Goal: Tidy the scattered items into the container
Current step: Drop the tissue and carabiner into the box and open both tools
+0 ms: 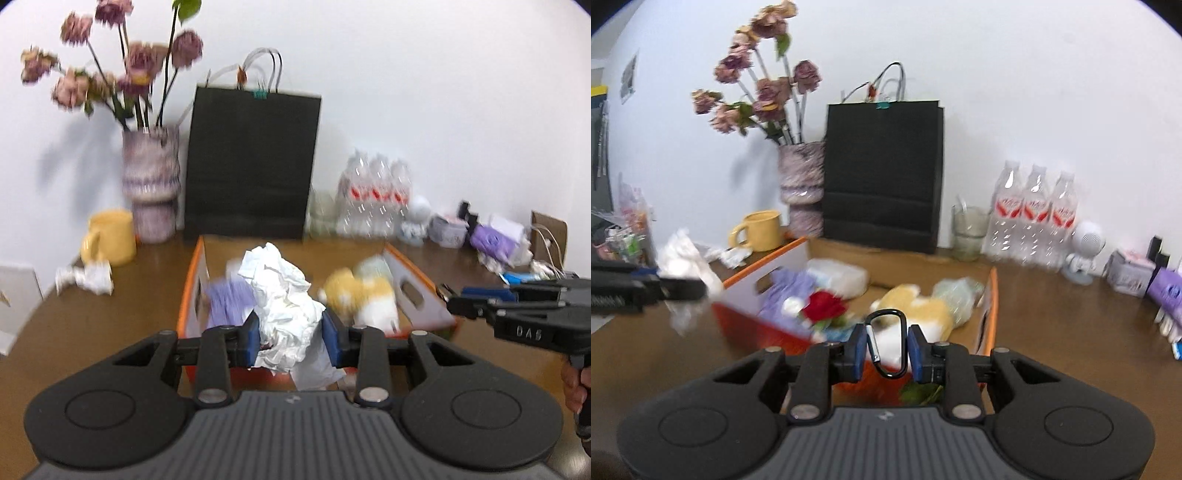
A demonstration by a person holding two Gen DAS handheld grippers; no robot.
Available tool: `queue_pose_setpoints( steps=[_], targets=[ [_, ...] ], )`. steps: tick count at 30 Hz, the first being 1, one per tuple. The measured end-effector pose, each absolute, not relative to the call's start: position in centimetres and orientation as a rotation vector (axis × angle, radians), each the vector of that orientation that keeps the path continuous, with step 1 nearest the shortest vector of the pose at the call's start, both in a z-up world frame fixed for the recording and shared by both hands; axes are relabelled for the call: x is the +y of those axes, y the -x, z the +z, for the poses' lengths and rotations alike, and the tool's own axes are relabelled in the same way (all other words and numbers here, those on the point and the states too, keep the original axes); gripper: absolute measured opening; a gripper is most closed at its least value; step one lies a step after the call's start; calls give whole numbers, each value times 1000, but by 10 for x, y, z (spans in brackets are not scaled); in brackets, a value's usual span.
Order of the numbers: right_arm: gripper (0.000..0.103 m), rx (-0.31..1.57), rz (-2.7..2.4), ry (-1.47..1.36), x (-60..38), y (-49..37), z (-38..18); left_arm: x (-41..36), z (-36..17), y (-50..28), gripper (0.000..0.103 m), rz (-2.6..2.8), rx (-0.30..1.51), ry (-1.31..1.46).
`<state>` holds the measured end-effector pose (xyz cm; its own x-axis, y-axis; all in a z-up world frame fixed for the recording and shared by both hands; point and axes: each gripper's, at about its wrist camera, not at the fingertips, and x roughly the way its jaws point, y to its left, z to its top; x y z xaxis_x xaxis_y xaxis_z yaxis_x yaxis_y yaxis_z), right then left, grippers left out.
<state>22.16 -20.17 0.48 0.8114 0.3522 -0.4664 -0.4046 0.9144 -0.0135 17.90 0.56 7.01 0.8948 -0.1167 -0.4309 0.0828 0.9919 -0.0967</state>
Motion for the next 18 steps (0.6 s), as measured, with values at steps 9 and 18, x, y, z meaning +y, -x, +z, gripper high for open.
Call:
queue_pose_setpoints(
  steps=[9, 18],
  targets=[
    [22, 633, 311, 103, -191, -303, -19, 1, 54, -255, 35, -49, 525, 79],
    [23, 685, 268, 58, -186, -325, -42, 7, 10, -295, 35, 18, 622, 98]
  ],
)
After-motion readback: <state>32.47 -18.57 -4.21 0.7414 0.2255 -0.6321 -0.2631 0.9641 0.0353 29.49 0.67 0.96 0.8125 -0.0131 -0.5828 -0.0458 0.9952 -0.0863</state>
